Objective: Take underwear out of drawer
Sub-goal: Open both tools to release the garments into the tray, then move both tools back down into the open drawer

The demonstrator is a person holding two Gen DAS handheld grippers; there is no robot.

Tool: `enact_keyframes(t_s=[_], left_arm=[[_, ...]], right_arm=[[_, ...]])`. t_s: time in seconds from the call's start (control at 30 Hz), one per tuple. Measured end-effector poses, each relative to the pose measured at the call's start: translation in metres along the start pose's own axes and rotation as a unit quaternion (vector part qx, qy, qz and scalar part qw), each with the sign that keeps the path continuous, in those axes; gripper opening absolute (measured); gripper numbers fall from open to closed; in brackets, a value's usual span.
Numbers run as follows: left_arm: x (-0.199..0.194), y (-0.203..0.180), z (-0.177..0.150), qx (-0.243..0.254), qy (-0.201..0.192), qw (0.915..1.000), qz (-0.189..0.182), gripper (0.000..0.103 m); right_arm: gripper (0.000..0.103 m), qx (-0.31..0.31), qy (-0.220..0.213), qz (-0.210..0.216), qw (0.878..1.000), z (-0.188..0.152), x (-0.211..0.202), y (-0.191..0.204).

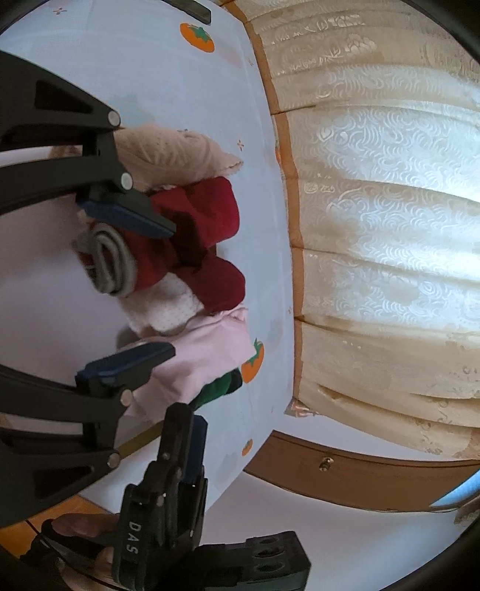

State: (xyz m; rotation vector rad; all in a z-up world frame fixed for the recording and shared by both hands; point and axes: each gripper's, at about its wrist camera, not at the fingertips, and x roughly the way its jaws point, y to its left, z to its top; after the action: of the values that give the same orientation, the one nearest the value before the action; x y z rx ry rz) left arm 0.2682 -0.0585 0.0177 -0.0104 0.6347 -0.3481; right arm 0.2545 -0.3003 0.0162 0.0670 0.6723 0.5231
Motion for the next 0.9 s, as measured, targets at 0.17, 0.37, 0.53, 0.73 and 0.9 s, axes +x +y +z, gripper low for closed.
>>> enact_keyframes(t_s=[0.17,0.37,0.53,0.73,0.9], left_arm=[[-0.023,-0.002,-0.013,0.0,-0.013,0.9999,-0.01,0.061],[-0.055,-0.009,-0.04,0.008,-0.028,0.9993,-0.024,0.064],[-0.071,-0.018,-0.057,0.01,-0.026,0.9989,-0.039,0.064],[-0.097,-0.029,-0.084,0.022,-0.028,0.998,-0.051,0.065],[-0.109,-0.036,-0.112,0.048,-0.017,0.998,-0.038,0.066]], right_arm=[[0.041,-0.023,-0.003,0.013,1.0,-0.017,-0.021,0.016],[0.049,-0.047,-0.003,0.036,0.998,-0.047,-0.048,0.033],[0.05,-0.057,0.005,0.051,0.997,-0.07,-0.063,0.045],[0.05,-0.065,0.008,0.068,0.996,-0.094,-0.078,0.057],[0.05,-0.074,0.015,0.075,0.994,-0.112,-0.093,0.065]])
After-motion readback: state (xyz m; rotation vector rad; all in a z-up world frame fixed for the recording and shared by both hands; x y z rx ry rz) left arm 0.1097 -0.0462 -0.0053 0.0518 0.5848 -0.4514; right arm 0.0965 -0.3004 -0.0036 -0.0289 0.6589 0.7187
